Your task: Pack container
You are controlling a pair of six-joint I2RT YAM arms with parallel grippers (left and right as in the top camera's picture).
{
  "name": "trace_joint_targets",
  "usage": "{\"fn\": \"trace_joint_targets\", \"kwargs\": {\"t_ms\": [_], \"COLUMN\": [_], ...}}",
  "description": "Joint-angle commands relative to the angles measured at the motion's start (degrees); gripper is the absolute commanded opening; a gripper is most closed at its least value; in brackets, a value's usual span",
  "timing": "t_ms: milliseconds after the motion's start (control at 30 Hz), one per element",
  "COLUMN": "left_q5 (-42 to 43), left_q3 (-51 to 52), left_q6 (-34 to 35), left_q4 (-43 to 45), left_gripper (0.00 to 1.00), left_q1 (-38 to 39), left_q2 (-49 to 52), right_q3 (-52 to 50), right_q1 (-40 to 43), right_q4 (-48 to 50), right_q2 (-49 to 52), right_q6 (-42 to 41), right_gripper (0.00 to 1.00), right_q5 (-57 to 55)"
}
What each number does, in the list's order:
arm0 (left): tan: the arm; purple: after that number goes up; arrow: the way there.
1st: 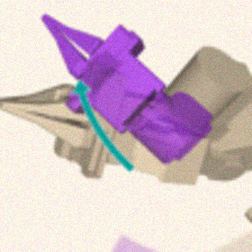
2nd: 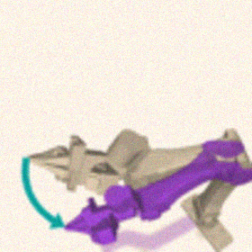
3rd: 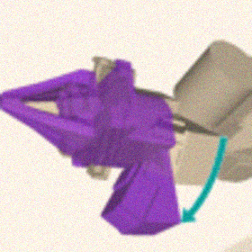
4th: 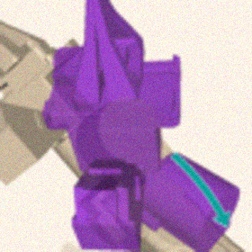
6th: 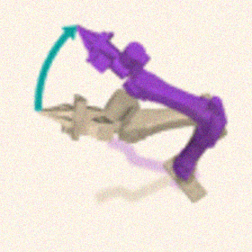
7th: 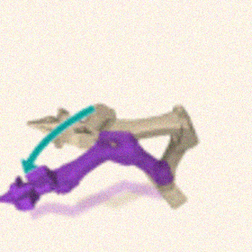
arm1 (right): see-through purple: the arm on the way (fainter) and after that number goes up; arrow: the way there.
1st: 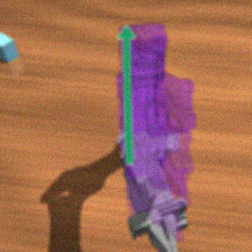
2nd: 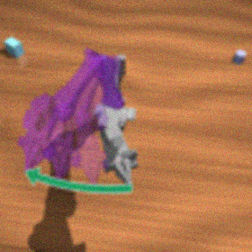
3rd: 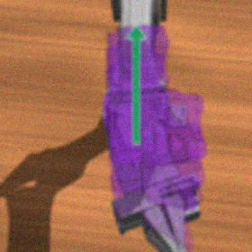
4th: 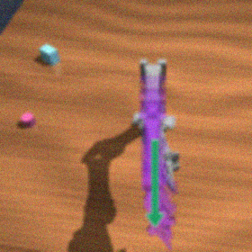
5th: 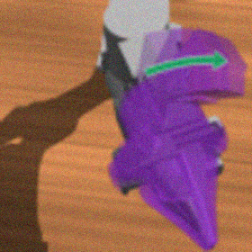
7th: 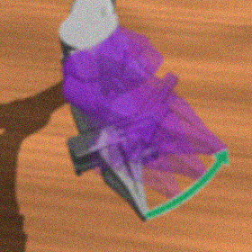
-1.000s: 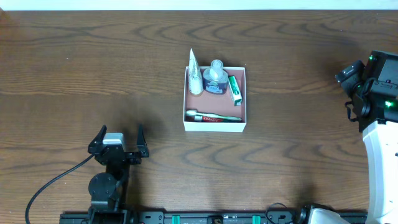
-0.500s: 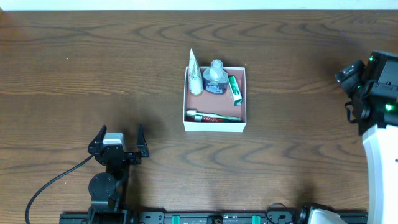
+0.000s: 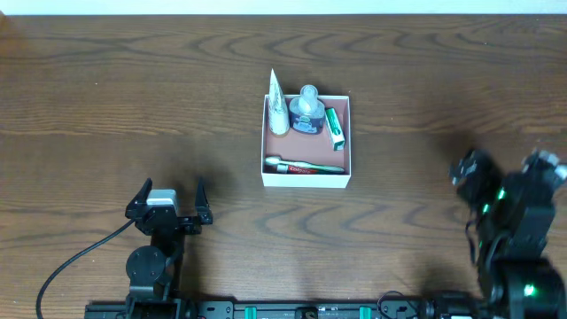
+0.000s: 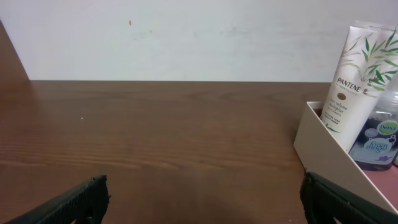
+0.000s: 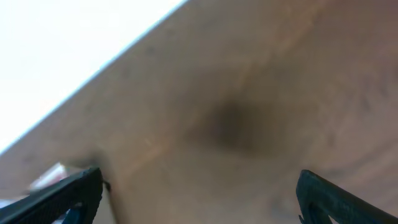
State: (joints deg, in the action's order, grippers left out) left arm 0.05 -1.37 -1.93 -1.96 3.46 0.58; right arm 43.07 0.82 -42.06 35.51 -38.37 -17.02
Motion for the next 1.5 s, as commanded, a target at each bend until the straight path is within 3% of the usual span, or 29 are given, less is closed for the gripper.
{"fn": "trace_joint_targets", "kwargs": {"t_ms": [0,300,667,867,1100,1333,1467], "left_q5": [-0.50,-0.50,-0.50,-0.50,-0.50,-0.50,-0.50], "left_q3": [1.14,1.14,1.14,1.14,1.14,1.14,1.14], "left_q6": [-0.81,-0.81,-0.81,-0.81,-0.81,-0.81,-0.81], "left_q4": [-2.27,-2.27,-2.27,-2.27,-2.27,-2.27,-2.27], "left_gripper": [0.98,0.98,0.98,0.98,0.98,0.98,0.98], "left_q1": [-0.28,-0.28,-0.28,-0.28,-0.28,-0.28,-0.28], "left_q2": [-0.31,-0.31,-0.31,-0.31,-0.31,-0.31,-0.31], "right_q3": [-4.94,-16.26,-27.69,-33.24,-38.34,-42.60,-42.77], "right_q1": [-0.72,-0.79,-0.76,-0.74,-0.74,-0.72,-0.72], "right_q4": [-0.57,5.20,21.20,31.76,42.36,47.30,45.09], "right_q2": [-7.13,-25.09,-34.97,-35.21,-35.21,-35.21,-35.23], "right_q6": [0.09,1.05,22.64,28.06,28.39,34.84,37.22], "right_gripper": [0.99,0.99,0.99,0.99,0.99,0.99,0.99], "right_q5": [-2.82,-2.95,13.14,17.53,18.18,22.62,22.40]}}
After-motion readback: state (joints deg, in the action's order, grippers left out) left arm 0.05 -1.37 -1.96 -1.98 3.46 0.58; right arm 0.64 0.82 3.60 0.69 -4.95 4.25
